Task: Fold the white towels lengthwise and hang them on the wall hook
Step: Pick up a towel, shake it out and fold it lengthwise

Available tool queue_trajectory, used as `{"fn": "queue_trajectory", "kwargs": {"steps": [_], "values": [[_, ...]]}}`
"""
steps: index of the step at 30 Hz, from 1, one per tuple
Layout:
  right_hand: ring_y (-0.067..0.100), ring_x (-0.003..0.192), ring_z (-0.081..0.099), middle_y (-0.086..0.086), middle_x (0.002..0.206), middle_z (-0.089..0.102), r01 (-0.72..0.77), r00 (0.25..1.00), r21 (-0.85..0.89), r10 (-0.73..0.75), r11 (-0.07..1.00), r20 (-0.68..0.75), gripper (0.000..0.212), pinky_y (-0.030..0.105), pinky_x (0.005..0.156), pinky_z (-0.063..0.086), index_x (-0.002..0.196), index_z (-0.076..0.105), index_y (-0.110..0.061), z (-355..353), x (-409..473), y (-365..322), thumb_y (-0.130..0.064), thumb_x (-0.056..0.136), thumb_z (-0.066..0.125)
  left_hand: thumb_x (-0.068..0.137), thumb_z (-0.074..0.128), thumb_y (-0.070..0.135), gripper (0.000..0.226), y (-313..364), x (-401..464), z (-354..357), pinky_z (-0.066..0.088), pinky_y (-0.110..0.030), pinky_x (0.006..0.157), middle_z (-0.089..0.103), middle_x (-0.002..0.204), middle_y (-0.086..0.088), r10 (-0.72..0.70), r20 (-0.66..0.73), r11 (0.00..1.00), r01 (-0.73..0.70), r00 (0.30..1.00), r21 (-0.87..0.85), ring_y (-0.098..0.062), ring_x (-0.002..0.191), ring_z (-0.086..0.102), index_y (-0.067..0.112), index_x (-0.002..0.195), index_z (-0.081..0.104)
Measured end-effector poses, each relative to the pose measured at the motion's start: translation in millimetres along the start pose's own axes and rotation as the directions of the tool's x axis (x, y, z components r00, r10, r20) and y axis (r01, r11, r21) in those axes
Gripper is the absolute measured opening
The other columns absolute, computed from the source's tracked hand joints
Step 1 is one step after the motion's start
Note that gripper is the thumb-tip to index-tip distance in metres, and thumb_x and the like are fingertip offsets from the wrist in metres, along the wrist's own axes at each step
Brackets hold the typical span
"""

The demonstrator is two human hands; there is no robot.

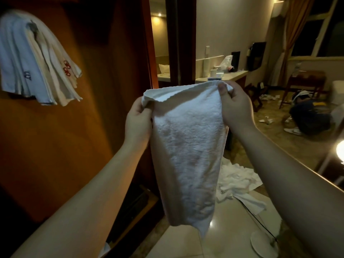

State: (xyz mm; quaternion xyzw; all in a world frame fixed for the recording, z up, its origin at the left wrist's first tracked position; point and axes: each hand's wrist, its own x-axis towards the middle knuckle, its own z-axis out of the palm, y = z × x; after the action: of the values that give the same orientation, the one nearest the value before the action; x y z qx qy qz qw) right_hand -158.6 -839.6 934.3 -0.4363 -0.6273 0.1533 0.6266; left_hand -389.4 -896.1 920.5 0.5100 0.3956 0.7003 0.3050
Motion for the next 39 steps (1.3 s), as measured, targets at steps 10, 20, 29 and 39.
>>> {"fn": "queue_trajectory", "kwargs": {"steps": [10, 20, 29, 39], "values": [[-0.018, 0.074, 0.057, -0.020, 0.079, 0.064, -0.050, 0.999, -0.007, 0.050, 0.999, 0.009, 0.025, 0.021, 0.063, 0.040, 0.087, 0.058, -0.045, 0.0, 2.1, 0.4, -0.064, 0.099, 0.046, 0.096, 0.052, 0.019, 0.022, 15.4, 18.3, -8.7, 0.053, -0.032, 0.074, 0.076, 0.085, 0.000, -0.267, 0.104, 0.922, 0.285, 0.958, -0.262, -0.021, 0.080, 0.071, 0.017, 0.106, 0.071], [-0.013, 0.061, 0.058, -0.029, 0.066, 0.064, -0.101, 0.994, 0.069, 0.097, 0.992, 0.059, 0.036, 0.023, 0.061, 0.037, 0.078, 0.063, -0.034, 0.7, -2.2, -3.9, -0.061, 0.098, 0.050, 0.105, 0.047, 0.033, 0.026, 3.5, 8.7, -14.5, 0.058, -0.030, 0.076, 0.075, 0.092, 0.008, 0.035, -0.013, 0.995, -0.033, 0.999, 0.096, -0.013, 0.089, 0.072, 0.031, 0.094, 0.070], [0.026, 0.109, 0.071, 0.012, 0.122, 0.072, -0.724, 0.596, 0.279, 0.369, 0.630, 0.713, 0.045, 0.036, 0.077, 0.061, 0.129, 0.061, -0.013, -3.4, -8.0, 37.0, -0.029, 0.088, 0.067, 0.099, 0.058, 0.032, 0.026, -8.1, 7.4, -21.3, 0.057, -0.031, 0.054, 0.076, 0.075, -0.004, -0.493, 0.093, 0.859, 0.501, 0.865, -0.104, -0.022, 0.070, 0.075, 0.008, 0.107, 0.066], [0.031, 0.115, 0.068, 0.016, 0.129, 0.067, -0.893, 0.412, 0.235, 0.488, 0.383, 0.769, 0.047, 0.044, 0.084, 0.060, 0.136, 0.056, -0.006, 10.5, -44.5, 81.8, -0.014, 0.090, 0.064, 0.099, 0.056, 0.030, 0.024, -43.4, -3.0, -35.6, 0.052, -0.029, 0.067, 0.077, 0.088, -0.005, -0.497, 0.095, 0.867, 0.489, 0.863, 0.095, -0.022, 0.077, 0.072, 0.011, 0.104, 0.070]]}}
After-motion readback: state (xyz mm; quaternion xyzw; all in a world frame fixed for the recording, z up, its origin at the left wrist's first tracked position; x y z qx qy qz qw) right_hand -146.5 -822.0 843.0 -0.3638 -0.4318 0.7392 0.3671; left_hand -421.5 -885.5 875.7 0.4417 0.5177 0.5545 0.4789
